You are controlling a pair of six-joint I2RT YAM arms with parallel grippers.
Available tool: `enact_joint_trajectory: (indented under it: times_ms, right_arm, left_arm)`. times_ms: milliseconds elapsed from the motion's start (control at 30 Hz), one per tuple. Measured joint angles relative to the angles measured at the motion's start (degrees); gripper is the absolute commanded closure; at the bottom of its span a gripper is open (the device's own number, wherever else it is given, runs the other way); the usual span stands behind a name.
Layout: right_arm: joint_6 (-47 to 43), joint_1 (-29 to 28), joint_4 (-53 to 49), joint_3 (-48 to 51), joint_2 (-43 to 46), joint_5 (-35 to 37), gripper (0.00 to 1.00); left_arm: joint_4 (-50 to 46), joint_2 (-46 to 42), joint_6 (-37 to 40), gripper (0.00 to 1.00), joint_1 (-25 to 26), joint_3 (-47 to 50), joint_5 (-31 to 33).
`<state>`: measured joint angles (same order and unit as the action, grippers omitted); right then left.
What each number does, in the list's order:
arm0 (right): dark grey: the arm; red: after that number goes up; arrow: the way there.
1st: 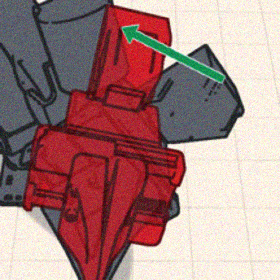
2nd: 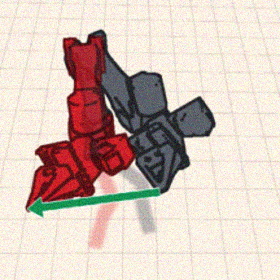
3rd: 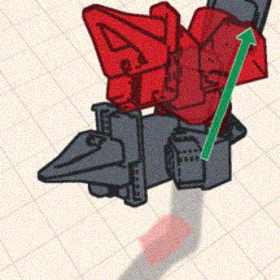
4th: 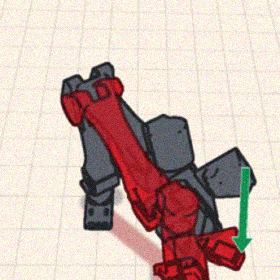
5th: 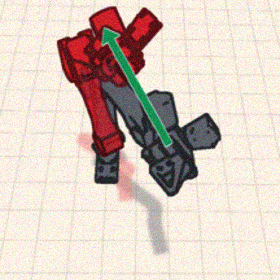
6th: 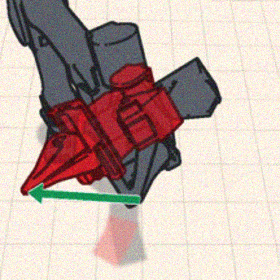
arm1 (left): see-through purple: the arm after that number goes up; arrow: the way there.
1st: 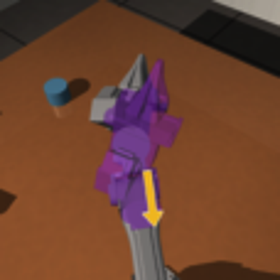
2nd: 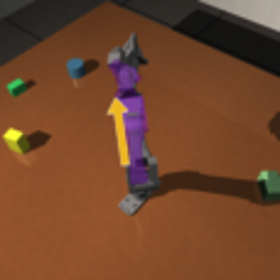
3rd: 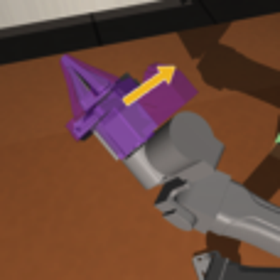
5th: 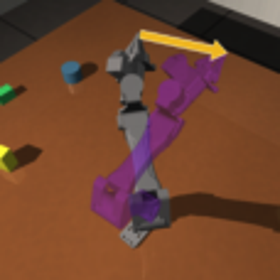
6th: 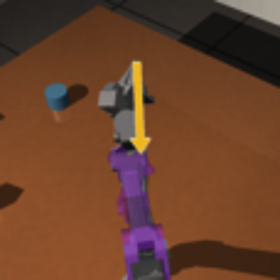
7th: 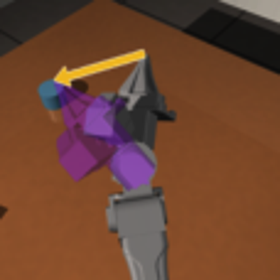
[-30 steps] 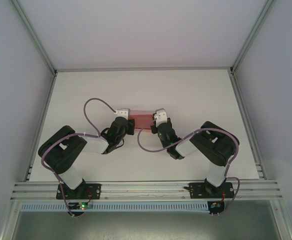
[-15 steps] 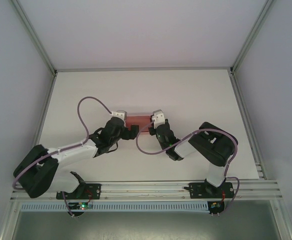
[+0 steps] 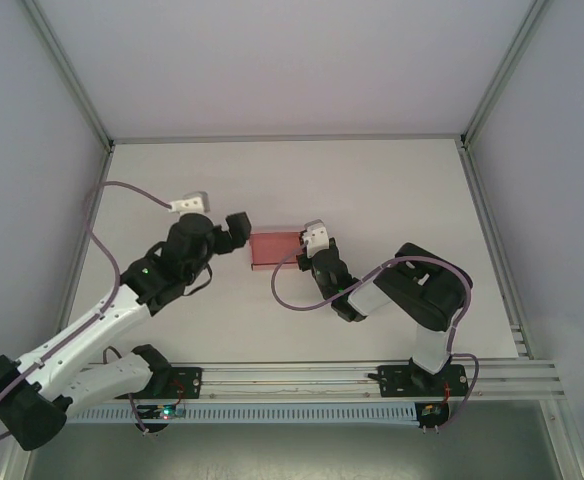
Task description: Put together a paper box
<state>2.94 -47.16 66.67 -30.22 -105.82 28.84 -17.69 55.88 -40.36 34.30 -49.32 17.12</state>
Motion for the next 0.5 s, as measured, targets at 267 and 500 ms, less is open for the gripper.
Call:
enact_joint_trajectory:
  times_ms: [267, 500]
  right_arm:
    - [-1.03, 0.00, 2.05, 0.00, -1.22, -0.85, 1.00]
    - [-1.55, -0.48, 3.69, -0.04, -2.29, -1.07, 1.00]
  left_arm:
    - [-1.22, 14.32, -4.96, 0.00, -11.89, -4.13, -10.47]
    - [3.98, 27.36, -7.65, 0.00, -13.75, -4.28, -22.27]
